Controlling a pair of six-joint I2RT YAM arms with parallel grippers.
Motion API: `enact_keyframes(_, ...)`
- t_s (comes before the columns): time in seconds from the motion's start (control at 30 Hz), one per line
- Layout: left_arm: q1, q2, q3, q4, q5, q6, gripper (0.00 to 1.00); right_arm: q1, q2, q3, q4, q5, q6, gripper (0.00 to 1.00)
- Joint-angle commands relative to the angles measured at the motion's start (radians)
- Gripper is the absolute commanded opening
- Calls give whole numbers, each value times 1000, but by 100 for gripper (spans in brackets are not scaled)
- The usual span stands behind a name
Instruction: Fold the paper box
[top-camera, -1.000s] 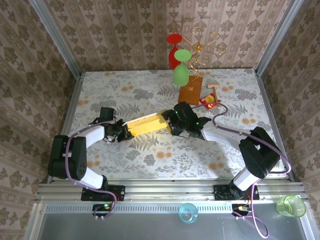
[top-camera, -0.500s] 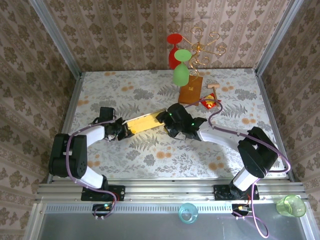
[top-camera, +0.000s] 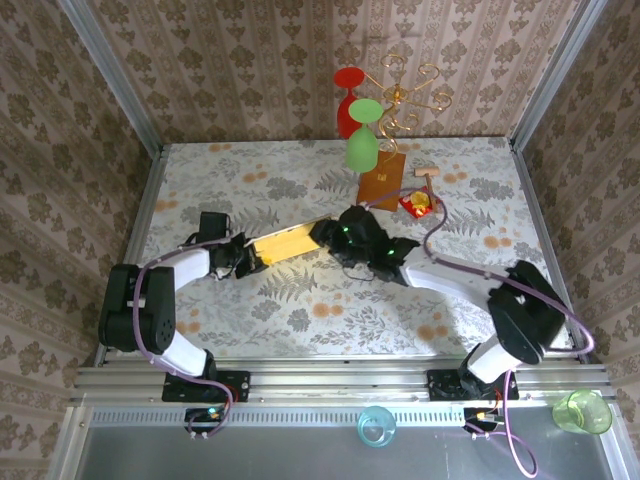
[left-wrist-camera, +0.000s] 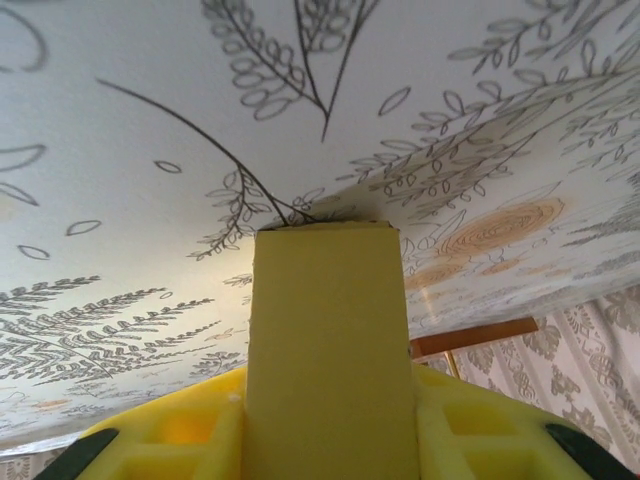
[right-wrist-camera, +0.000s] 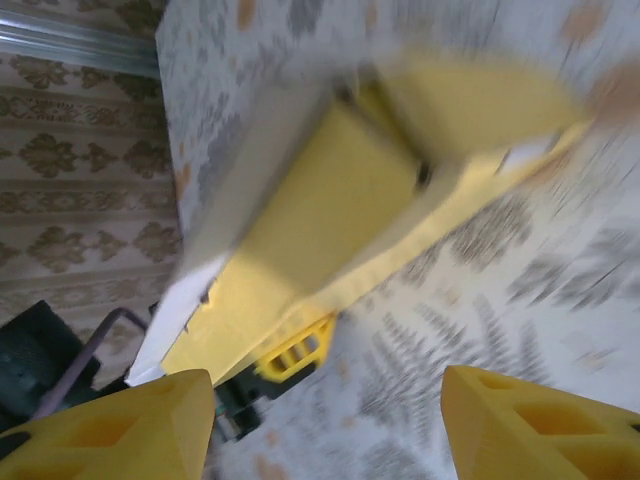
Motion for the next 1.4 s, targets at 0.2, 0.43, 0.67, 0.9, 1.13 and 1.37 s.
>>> enact_keyframes(0.2,38,14,56,-264,-16,58,24,-225,-141,174,-488,-71,-1008,44)
enact_keyframes(0.43,73,42,92,-365,18,154,23,-263,64,389,-662,-369,-1255,38)
enact_keyframes(0.67,104,89,152,-456,39,240,22,-253,240,559,-726,-408,-1275,38)
enact_keyframes(0.9,123,117,165,-470,37,265,21,-200,342,689,-810,-412,-1319,37)
enact_keyframes(1.13,130,131,177,-475,38,280,20,-183,396,766,-860,-344,-1325,34)
enact_keyframes(1.37,131,138,183,-472,38,279,19,-166,425,807,-877,-342,-1319,27)
